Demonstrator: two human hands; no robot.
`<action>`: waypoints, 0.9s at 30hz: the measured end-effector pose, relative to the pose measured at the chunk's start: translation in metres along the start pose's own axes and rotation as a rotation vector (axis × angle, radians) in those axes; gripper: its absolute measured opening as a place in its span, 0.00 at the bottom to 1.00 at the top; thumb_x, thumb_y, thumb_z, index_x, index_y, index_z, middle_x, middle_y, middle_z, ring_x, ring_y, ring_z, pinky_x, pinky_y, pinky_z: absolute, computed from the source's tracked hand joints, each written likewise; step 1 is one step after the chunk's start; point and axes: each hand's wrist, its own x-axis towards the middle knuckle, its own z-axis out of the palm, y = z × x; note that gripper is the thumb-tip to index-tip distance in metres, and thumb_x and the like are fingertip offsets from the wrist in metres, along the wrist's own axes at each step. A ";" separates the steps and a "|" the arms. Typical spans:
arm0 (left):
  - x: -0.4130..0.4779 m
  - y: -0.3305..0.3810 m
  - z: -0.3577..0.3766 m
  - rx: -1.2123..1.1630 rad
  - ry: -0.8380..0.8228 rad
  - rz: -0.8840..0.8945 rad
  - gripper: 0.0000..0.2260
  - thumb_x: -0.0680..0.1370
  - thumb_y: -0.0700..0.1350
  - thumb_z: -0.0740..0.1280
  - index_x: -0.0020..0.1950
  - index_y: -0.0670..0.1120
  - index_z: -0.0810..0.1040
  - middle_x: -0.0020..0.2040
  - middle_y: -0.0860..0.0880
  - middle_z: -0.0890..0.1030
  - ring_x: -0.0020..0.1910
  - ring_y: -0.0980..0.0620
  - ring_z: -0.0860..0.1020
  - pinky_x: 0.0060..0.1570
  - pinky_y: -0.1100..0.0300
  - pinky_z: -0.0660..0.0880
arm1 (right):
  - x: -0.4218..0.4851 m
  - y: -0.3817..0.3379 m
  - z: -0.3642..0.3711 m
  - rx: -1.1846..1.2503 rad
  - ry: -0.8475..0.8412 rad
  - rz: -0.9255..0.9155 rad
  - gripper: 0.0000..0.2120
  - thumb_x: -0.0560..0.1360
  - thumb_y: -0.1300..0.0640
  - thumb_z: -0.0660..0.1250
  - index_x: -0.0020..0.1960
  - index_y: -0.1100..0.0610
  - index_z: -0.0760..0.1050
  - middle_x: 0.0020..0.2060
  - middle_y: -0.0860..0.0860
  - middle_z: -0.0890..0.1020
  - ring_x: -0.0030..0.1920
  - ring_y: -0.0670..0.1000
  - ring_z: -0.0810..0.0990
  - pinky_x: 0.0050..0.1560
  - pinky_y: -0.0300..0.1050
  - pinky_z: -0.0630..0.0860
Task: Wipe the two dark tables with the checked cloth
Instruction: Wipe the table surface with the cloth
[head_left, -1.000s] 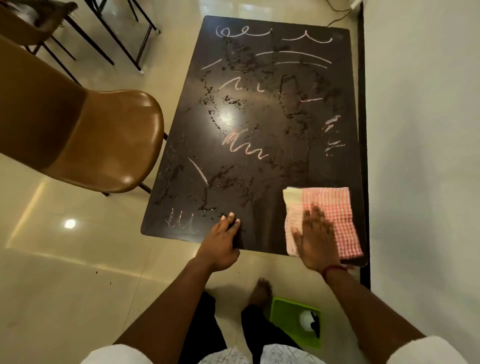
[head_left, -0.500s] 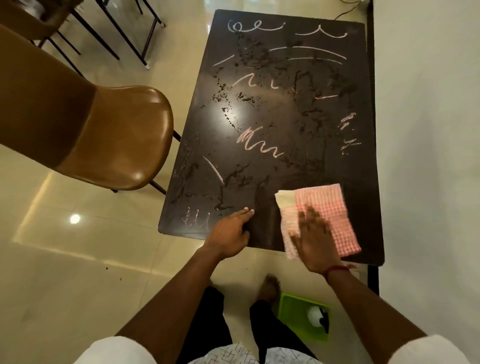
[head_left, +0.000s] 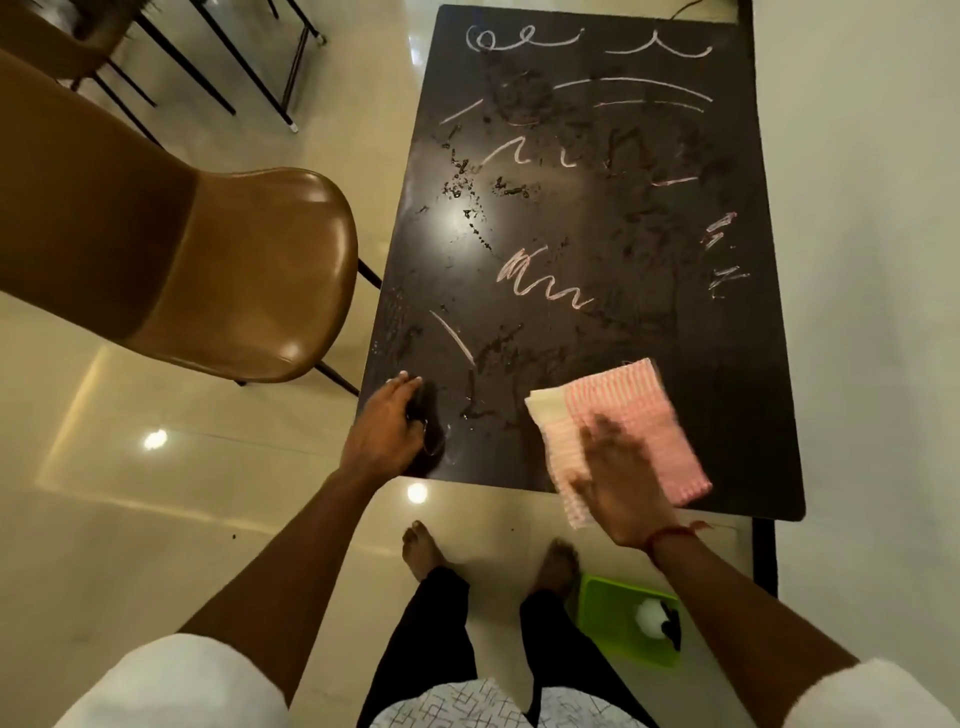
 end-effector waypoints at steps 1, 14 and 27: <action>0.002 -0.008 -0.003 0.020 -0.004 -0.008 0.28 0.76 0.38 0.65 0.76 0.46 0.64 0.77 0.46 0.63 0.75 0.45 0.62 0.73 0.47 0.63 | -0.001 0.014 0.000 0.011 0.001 0.065 0.36 0.75 0.37 0.37 0.76 0.56 0.37 0.74 0.53 0.36 0.77 0.57 0.41 0.73 0.55 0.40; 0.012 -0.041 -0.025 0.264 -0.209 0.100 0.30 0.76 0.44 0.65 0.77 0.42 0.60 0.79 0.45 0.57 0.74 0.44 0.64 0.71 0.51 0.66 | 0.018 -0.077 0.004 0.010 -0.036 0.063 0.35 0.76 0.37 0.35 0.74 0.56 0.30 0.74 0.55 0.32 0.76 0.57 0.34 0.72 0.54 0.33; 0.018 -0.059 -0.027 0.265 -0.206 0.215 0.31 0.74 0.44 0.66 0.77 0.42 0.62 0.78 0.46 0.60 0.71 0.44 0.69 0.67 0.53 0.68 | 0.068 -0.104 -0.005 0.148 0.104 0.465 0.36 0.79 0.44 0.57 0.77 0.63 0.46 0.75 0.67 0.46 0.75 0.68 0.47 0.72 0.65 0.46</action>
